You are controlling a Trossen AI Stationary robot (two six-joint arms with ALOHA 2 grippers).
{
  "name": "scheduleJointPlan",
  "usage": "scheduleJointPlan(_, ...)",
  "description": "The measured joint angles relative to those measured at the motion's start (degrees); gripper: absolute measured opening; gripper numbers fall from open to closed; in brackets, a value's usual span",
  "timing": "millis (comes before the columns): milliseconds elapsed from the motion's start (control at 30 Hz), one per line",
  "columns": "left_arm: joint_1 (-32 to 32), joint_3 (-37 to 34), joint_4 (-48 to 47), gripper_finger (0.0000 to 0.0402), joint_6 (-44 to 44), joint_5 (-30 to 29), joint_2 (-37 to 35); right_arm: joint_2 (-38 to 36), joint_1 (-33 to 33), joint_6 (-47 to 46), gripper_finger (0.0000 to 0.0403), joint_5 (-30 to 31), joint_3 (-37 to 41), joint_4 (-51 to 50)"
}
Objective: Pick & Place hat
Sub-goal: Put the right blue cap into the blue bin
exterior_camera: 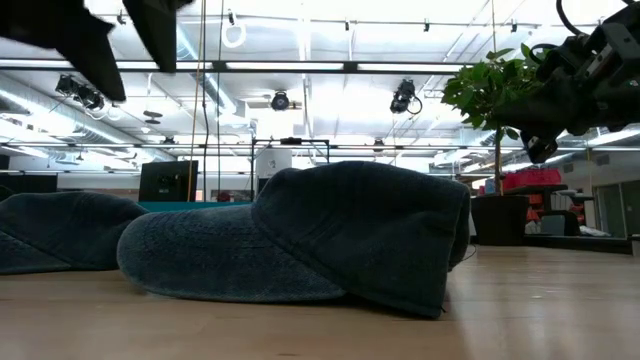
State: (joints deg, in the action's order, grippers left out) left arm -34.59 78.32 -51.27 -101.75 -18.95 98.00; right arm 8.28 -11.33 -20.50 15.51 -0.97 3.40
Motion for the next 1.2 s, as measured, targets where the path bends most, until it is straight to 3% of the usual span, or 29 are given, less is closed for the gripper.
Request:
scheduleJointPlan(233,0.4,-0.6,2.6,0.0204,0.6,0.4,2.2,0.0,0.0,0.0,0.0031,0.0,0.0,0.0)
scheduleJointPlan(367,-0.6,-7.0,9.1,0.0212,-2.3,0.7,0.5,0.0,0.0,0.0,0.0031,0.0,0.0,0.0)
scheduleJointPlan(467,-2.6,-14.5,19.6,0.0217,-6.0,-0.5,-1.6,0.0,0.0,0.0,0.0031,0.0,0.0,0.0)
scheduleJointPlan(667,-5.1,-27.9,43.8,0.0218,-8.8,-10.5,-5.2,0.0,0.0,0.0,0.0031,0.0,0.0,0.1)
scheduleJointPlan(1000,-4.8,-32.0,43.1,0.0218,-11.6,-9.3,-5.4,0.0,0.0,0.0,0.0031,0.0,0.0,0.5)
scheduleJointPlan(1200,-0.9,-32.0,42.4,0.0218,-6.7,-8.5,-5.4,0.0,0.0,0.0,0.0031,0.0,0.0,0.4)
